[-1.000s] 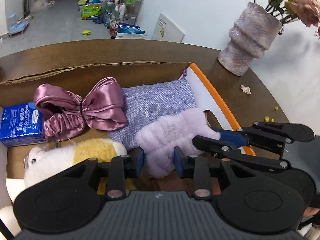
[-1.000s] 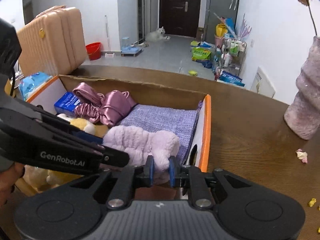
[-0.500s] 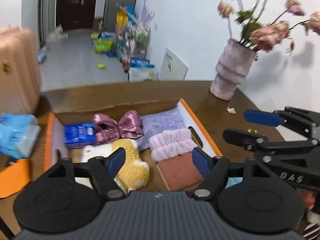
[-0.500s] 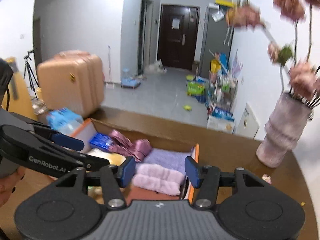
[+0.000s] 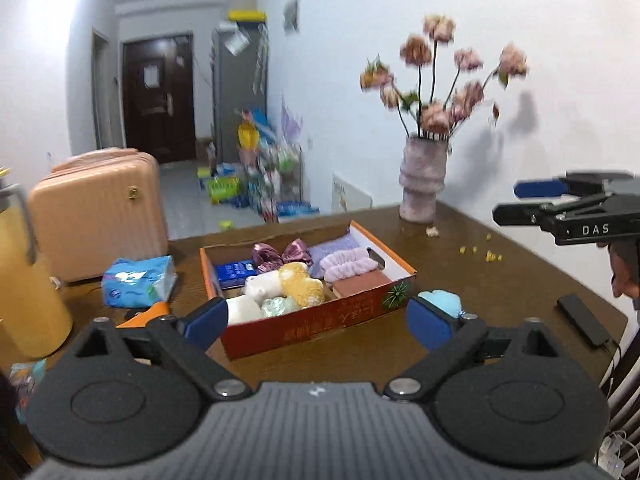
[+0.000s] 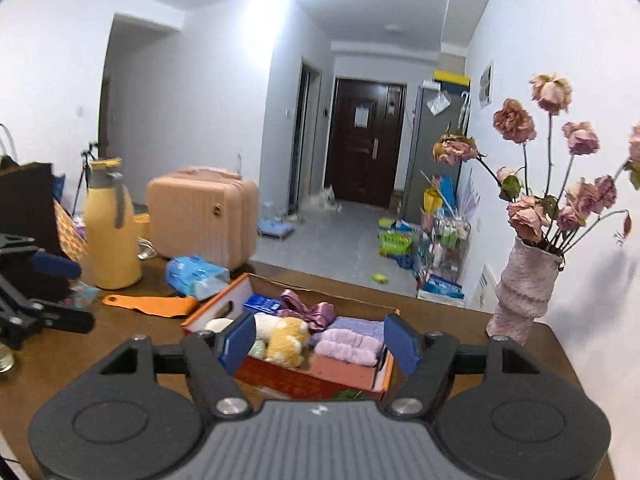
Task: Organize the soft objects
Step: 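Withdraw both tools from the box toward the light-blue plush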
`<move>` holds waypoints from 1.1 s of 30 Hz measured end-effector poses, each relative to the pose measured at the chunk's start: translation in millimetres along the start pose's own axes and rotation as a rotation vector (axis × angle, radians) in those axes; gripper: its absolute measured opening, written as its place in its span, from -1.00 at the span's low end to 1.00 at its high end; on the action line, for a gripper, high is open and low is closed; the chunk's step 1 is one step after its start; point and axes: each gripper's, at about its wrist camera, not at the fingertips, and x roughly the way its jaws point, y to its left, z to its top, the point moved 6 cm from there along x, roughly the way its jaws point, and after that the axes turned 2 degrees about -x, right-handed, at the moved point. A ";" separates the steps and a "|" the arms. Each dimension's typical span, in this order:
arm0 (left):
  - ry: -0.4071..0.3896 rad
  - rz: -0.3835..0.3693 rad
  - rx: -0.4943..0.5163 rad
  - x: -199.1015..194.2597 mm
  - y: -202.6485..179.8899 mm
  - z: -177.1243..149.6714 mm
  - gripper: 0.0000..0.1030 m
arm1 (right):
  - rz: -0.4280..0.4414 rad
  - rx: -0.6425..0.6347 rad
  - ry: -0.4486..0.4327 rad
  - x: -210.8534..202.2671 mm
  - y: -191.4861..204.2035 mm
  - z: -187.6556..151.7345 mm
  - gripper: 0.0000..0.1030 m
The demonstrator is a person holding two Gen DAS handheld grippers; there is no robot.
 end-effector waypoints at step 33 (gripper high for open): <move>-0.001 0.025 -0.138 41.4 -8.9 -157.0 1.00 | -0.079 0.266 -0.043 -12.7 -1.8 -208.8 0.90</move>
